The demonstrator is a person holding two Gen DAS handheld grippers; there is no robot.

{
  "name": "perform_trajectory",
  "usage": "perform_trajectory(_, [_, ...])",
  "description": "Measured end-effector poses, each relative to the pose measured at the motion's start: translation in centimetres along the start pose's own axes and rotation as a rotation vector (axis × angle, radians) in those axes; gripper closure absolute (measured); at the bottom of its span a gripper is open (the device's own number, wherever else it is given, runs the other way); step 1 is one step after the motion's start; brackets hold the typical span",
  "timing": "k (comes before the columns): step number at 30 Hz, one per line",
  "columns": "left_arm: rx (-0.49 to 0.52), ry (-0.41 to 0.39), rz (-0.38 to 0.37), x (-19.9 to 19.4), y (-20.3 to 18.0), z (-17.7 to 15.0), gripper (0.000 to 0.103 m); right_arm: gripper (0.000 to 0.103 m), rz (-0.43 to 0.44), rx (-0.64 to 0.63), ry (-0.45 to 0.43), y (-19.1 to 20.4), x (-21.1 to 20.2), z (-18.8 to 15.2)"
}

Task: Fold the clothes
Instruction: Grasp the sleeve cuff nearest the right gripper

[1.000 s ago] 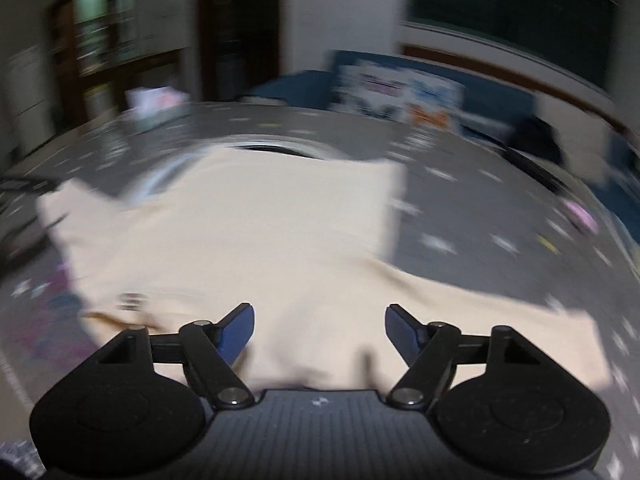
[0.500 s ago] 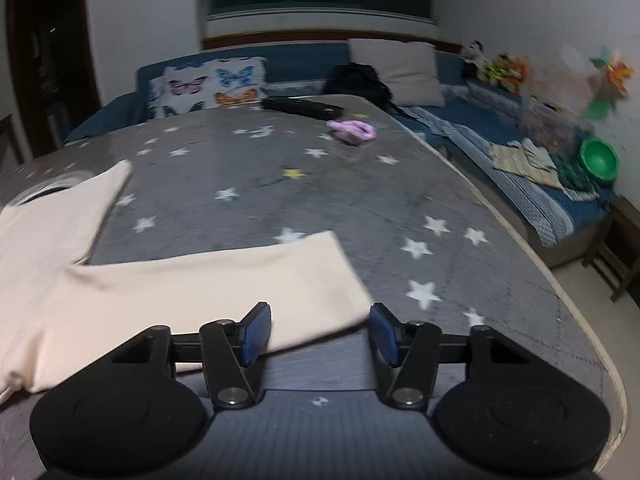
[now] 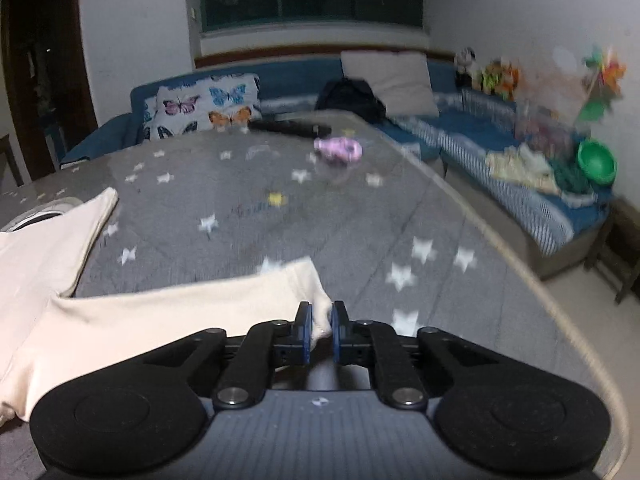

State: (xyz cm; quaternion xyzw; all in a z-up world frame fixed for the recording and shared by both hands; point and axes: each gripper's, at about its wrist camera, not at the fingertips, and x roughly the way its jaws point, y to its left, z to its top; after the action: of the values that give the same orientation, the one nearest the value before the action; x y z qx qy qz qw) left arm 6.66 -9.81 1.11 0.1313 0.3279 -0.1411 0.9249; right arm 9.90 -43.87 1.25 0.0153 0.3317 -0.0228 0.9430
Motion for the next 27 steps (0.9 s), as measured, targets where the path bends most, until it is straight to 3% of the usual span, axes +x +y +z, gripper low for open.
perform_trajectory(4, [0.074,0.011,-0.020,0.4,-1.8,-0.8,0.004,0.094,-0.011,-0.031,-0.027,0.0,0.4,0.9])
perform_trajectory(9, [0.101,0.010,-0.027,0.7,-2.6,-1.1,0.004,0.093,-0.001,0.023,0.023,-0.7,2.7,-0.3])
perform_trajectory(15, [0.084,-0.030,-0.003,-0.2,-1.8,-0.3,0.004,0.071,0.041,0.112,0.002,-1.9,0.9,-0.3])
perform_trajectory(17, [0.071,-0.033,0.006,-0.2,-1.5,0.0,0.004,0.070,0.049,0.141,0.005,-2.2,0.3,-0.8])
perform_trajectory(24, [0.049,-0.019,0.038,0.4,-1.0,0.6,0.004,0.071,0.060,0.187,-0.001,-2.1,1.0,-2.0])
perform_trajectory(26, [0.044,-0.013,0.039,0.5,-0.9,0.6,0.004,0.079,0.062,0.198,-0.011,-1.8,1.2,-1.9])
perform_trajectory(27, [0.046,-0.009,0.036,0.7,-0.9,0.6,0.004,0.092,0.055,0.191,-0.015,-1.7,1.4,-1.9])
